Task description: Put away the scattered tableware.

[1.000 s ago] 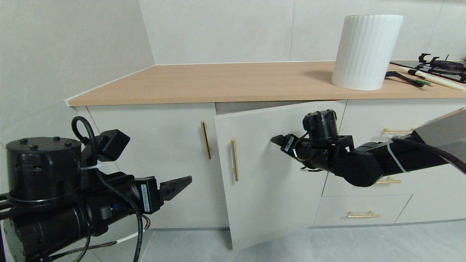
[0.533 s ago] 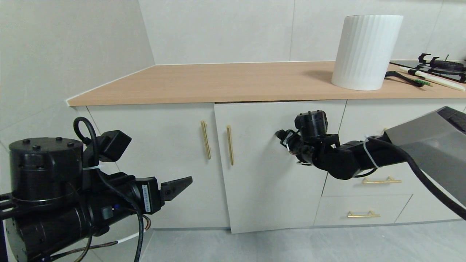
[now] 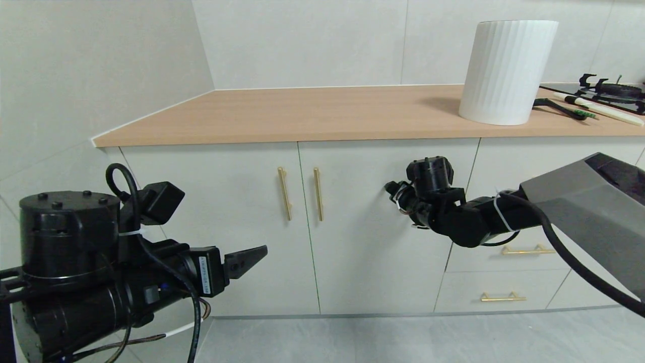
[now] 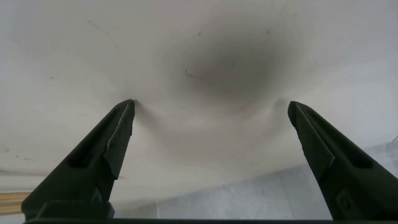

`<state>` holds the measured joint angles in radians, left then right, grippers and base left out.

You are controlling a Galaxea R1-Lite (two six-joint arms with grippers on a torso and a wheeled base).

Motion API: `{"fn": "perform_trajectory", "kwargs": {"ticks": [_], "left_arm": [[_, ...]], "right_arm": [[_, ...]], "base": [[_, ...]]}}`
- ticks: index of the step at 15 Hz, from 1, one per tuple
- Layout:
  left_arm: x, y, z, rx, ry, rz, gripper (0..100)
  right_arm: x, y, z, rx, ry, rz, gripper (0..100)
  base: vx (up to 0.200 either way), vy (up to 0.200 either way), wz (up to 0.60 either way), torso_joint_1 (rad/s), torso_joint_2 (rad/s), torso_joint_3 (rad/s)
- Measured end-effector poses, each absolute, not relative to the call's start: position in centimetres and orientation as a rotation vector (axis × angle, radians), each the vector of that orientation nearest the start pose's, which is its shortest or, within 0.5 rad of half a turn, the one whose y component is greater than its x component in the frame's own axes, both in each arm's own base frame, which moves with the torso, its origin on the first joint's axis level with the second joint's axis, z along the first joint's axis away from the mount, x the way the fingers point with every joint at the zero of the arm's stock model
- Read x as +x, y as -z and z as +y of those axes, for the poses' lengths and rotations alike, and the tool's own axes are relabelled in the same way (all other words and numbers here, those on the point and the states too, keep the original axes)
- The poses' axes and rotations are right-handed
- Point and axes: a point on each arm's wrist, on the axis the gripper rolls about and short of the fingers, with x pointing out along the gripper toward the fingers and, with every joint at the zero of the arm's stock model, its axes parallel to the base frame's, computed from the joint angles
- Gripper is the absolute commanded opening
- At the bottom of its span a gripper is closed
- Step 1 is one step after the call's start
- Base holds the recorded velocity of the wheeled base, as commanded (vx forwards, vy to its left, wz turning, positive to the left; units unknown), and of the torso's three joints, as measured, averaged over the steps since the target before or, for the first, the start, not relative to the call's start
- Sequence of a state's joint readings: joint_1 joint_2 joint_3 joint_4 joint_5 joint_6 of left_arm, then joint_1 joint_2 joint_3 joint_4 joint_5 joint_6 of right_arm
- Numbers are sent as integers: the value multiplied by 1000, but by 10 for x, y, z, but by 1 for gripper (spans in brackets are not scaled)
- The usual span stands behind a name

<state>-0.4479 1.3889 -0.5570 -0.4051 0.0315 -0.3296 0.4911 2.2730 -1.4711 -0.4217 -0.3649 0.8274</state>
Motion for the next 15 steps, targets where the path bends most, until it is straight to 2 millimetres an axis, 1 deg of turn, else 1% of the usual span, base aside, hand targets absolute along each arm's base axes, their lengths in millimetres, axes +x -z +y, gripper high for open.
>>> {"fn": "perform_trajectory", "kwargs": {"ticks": [9,11,13,14,15], "left_arm": [[192,-174,-92,-217,336,483,100],[192,-174,-92,-217,336,483,100],[192,-174,-92,-218,336,480,100],[192,-175,-91,-219,337,476,100],[190,-176,-91,-221,339,469,100]], "right_arm": [[413,-120,209,662,29,370,100],[411,-123,207,662,27,369,100],[405,-127,207,655,12,379,100],[397,-130,206,642,-5,392,100],[384,-140,203,621,-33,399,100]], "base": [[0,0,0,0,0,0],[0,0,0,0,0,0],[0,0,0,0,0,0],[0,0,0,0,0,0],[0,0,0,0,0,0]]}}
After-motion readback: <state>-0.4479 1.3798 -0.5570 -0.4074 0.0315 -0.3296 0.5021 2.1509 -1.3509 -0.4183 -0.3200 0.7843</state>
